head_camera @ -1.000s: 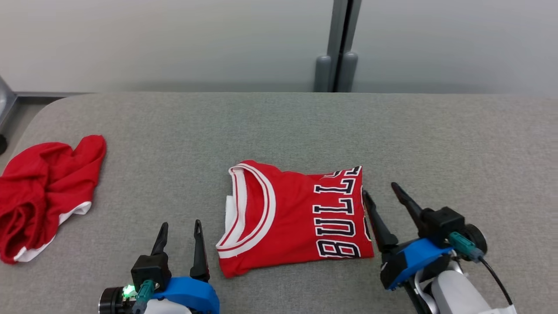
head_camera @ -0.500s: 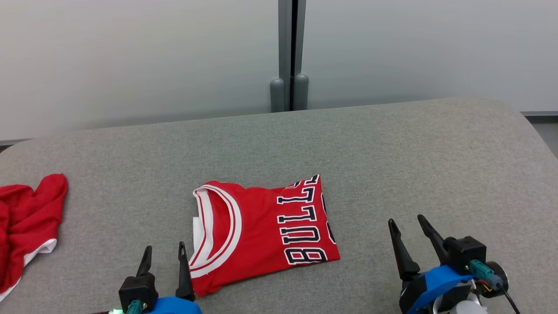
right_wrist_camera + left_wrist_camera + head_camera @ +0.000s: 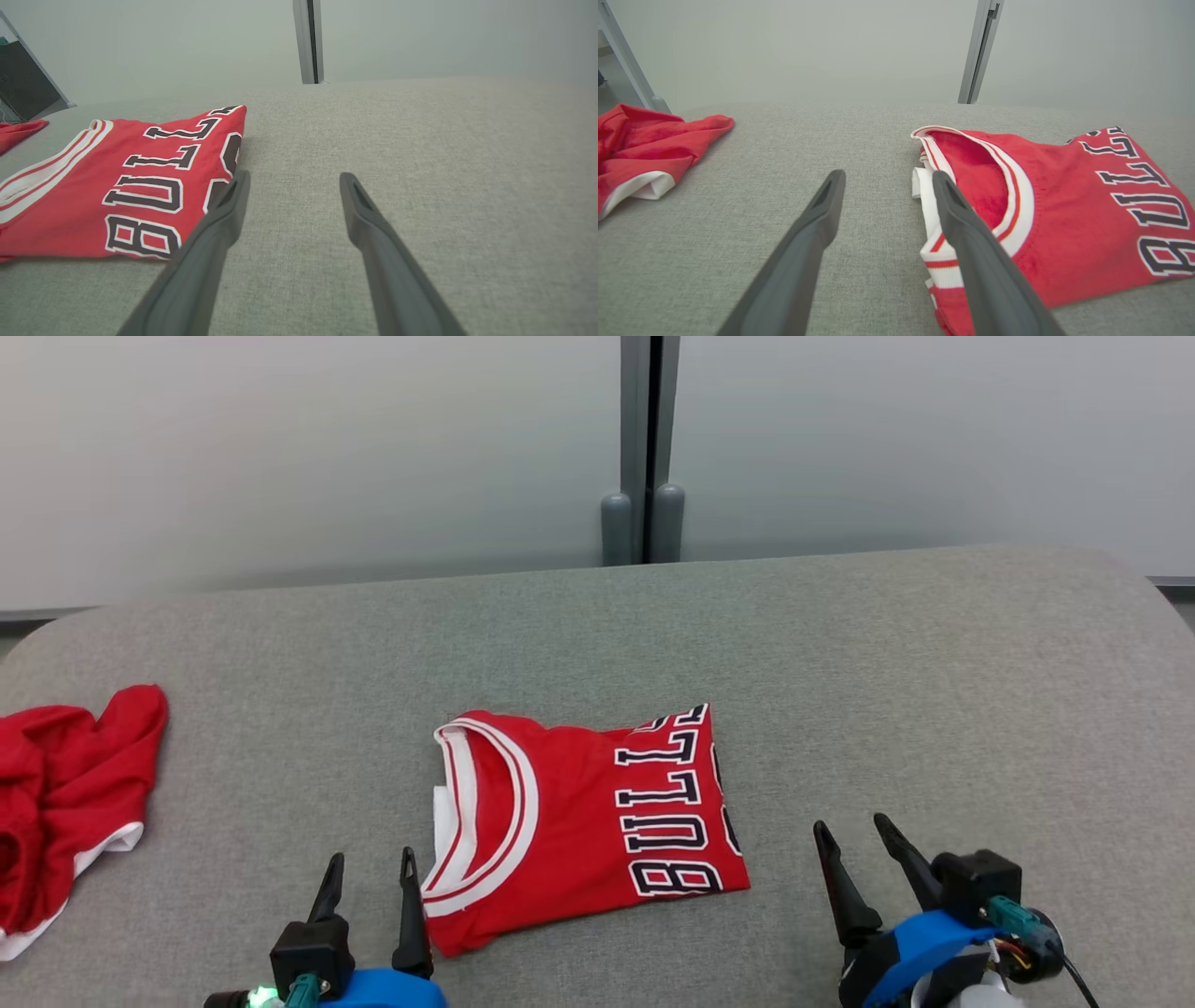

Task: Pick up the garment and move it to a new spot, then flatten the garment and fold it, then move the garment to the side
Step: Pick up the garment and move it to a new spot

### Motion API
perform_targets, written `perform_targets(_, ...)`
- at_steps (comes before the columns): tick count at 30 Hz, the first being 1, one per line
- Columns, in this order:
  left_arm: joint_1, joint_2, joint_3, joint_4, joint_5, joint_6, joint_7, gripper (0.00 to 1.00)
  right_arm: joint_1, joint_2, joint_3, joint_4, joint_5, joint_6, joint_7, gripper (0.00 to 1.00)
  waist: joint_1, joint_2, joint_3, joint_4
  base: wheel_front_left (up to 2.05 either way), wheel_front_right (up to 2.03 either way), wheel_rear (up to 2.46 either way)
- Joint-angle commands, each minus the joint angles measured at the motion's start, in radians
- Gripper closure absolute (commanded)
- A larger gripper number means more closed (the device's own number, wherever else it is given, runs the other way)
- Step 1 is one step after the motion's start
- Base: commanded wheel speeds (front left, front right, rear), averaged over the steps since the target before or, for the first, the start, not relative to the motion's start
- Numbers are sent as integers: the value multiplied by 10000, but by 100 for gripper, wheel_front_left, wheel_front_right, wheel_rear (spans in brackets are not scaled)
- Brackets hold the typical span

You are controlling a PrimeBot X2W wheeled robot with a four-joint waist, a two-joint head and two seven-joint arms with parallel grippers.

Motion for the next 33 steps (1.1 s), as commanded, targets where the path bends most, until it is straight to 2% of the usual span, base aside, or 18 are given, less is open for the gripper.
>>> perform_targets(1,-211,4,-40,-63,-19,-33,-27,0,-335,0,82,55,131,1,-43,0,0,0,237,256,0,0,0)
perform_targets(9,-560,-1,-587,-52,-66,4,-27,0,-1680,-8,686,1026,562,1,-43,0,0,0,974,1366,0,0,0)
perform_targets(14,-681,-1,-696,-99,-61,16,-27,0,-2275,-20,302,2038,322,1,-43,0,0,0,1275,1957,0,0,0)
perform_targets(19,-749,-2,-793,-204,-86,41,-25,0,-2571,-17,-65,3136,238,1,-41,0,0,0,1489,2270,0,0,0)
perform_targets(22,-811,-2,-813,-259,-104,64,-27,0,-2671,-13,95,3600,625,1,-3,0,0,0,1622,2321,0,0,0)
perform_targets(23,-833,-1,-833,-269,-114,84,-27,0,-2702,-10,178,3734,817,1,10,13,0,0,1655,2320,0,0,0)
perform_targets(24,-864,-1,-863,-277,-128,103,-27,0,-2739,-10,262,3829,878,1,22,94,0,0,1683,2311,0,0,0)
perform_targets(25,-880,-1,-895,-278,-128,97,-27,0,-2770,-3,313,3878,918,1,22,100,0,0,1703,2291,0,0,0)
perform_targets(33,-998,-2,-879,-272,-38,33,-27,0,-2764,-62,-26,3269,1054,-9,-26,100,0,0,1532,1664,0,0,0)
